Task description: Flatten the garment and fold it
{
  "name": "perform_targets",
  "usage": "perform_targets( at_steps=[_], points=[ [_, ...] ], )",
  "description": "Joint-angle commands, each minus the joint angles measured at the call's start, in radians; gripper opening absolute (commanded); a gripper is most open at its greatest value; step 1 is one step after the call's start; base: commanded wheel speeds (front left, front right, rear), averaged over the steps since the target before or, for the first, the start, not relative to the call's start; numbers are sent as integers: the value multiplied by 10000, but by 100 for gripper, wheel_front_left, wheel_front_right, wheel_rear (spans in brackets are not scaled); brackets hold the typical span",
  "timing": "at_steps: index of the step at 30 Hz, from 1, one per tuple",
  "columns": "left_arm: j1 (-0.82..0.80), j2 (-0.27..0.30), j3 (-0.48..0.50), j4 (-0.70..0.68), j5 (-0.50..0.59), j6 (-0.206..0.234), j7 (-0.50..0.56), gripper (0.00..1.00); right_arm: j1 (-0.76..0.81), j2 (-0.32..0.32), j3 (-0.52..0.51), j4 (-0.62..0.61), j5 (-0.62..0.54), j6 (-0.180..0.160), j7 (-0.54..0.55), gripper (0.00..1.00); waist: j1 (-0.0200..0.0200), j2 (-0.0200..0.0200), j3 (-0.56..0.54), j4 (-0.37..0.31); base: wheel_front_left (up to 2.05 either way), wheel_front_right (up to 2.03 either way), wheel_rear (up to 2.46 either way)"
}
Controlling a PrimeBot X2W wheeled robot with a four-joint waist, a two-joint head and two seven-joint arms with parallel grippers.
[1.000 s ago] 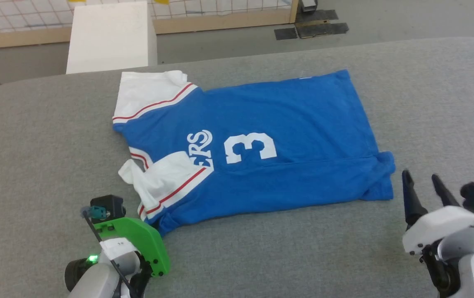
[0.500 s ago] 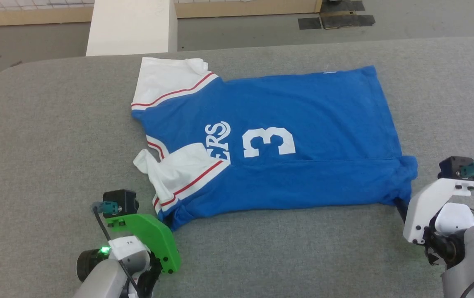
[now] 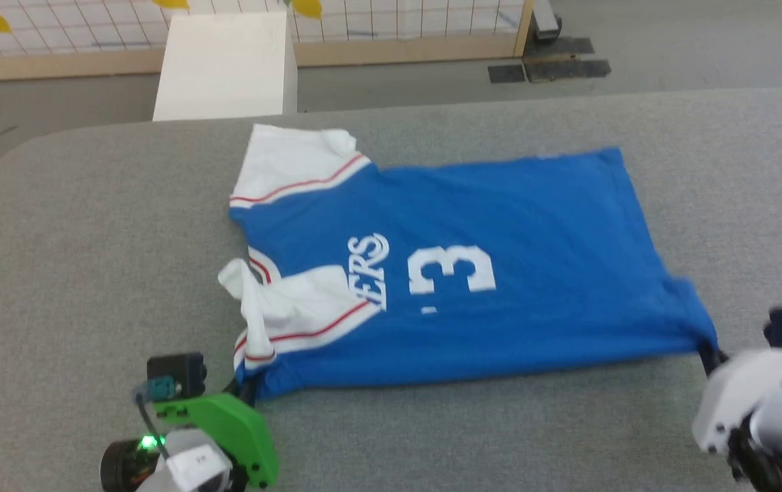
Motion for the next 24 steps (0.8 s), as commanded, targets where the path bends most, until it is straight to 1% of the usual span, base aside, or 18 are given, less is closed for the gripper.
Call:
perform_targets(
  at_steps=[1,3,6,8,10,14,22,23,24],
  points=[
    [298,184,51,-175,73,122,-38,0,427,-13,-112,-239,106,-17,-5,0,0,53,-203,-25,0,0,0],
    [629,379,46,-471,106,254,97,0,972,-13,-217,-642,268,-17,171,0,0,53,-297,-34,0,0,0],
    [1193,756,-67,-912,185,531,620,0,1764,-13,-307,-1083,623,-17,590,0,0,53,-397,-90,0,0,0],
    [1548,920,-164,-1183,172,716,1029,0,2117,-13,-368,-1167,829,-17,729,0,0,53,-423,-135,0,0,0],
    [1853,1028,-276,-1345,91,802,1412,0,2393,-13,-354,-1070,954,-17,826,0,0,53,-403,-159,0,0,0],
    [2101,1081,-406,-1328,-43,807,1742,0,2559,-12,-204,-460,1267,-17,706,0,0,53,-252,-165,0,0,0],
    [1999,801,-558,-819,-367,551,1892,0,2160,-12,178,838,1564,-17,-47,0,0,53,-34,-142,0,0,0],
    [1990,746,-545,-826,-423,521,1855,32,2120,-12,188,944,1641,-17,-138,0,0,53,-41,-137,0,0,0],
    [1989,696,-527,-849,-476,495,1814,49,2092,-12,189,984,1697,-17,-251,0,0,53,-54,-135,0,0,0]
  ],
)
